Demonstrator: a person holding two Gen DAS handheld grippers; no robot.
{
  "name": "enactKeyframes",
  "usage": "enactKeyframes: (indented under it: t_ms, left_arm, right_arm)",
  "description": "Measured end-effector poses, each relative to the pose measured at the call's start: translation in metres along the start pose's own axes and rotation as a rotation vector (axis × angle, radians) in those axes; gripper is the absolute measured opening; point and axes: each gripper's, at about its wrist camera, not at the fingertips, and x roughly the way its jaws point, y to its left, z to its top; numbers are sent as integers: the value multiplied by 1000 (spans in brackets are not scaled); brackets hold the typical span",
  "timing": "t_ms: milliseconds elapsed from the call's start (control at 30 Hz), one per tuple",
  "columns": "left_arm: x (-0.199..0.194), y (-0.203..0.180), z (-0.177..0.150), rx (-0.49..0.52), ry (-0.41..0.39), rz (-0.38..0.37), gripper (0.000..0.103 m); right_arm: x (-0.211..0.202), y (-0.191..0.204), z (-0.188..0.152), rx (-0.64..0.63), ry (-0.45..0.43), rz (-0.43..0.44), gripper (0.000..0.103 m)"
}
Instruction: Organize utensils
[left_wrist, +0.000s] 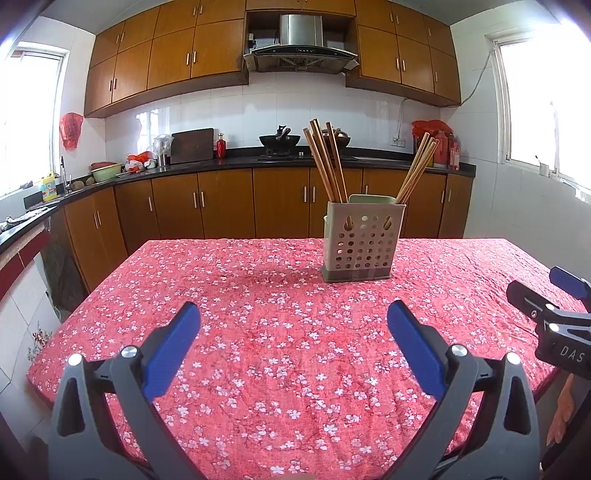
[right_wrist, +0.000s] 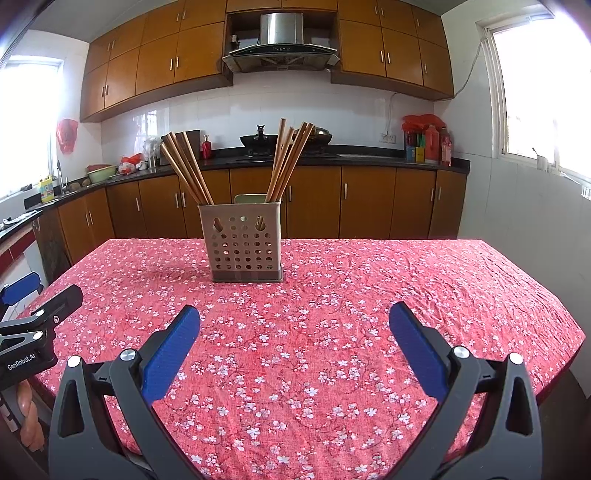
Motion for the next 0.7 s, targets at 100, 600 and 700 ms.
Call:
enactKeyframes:
  t_ms: [100, 600, 700]
  left_arm:
    - [0, 0, 0, 0, 0, 0, 99]
    - [3, 0, 2, 0, 6, -6, 99]
    - [4, 1, 1, -1, 9, -7, 99]
  right_arm:
    - [0, -1, 0, 2, 0, 0, 101]
    - [1, 1, -1, 7, 7, -1, 101]
    - [2, 0, -1, 10, 9, 0, 101]
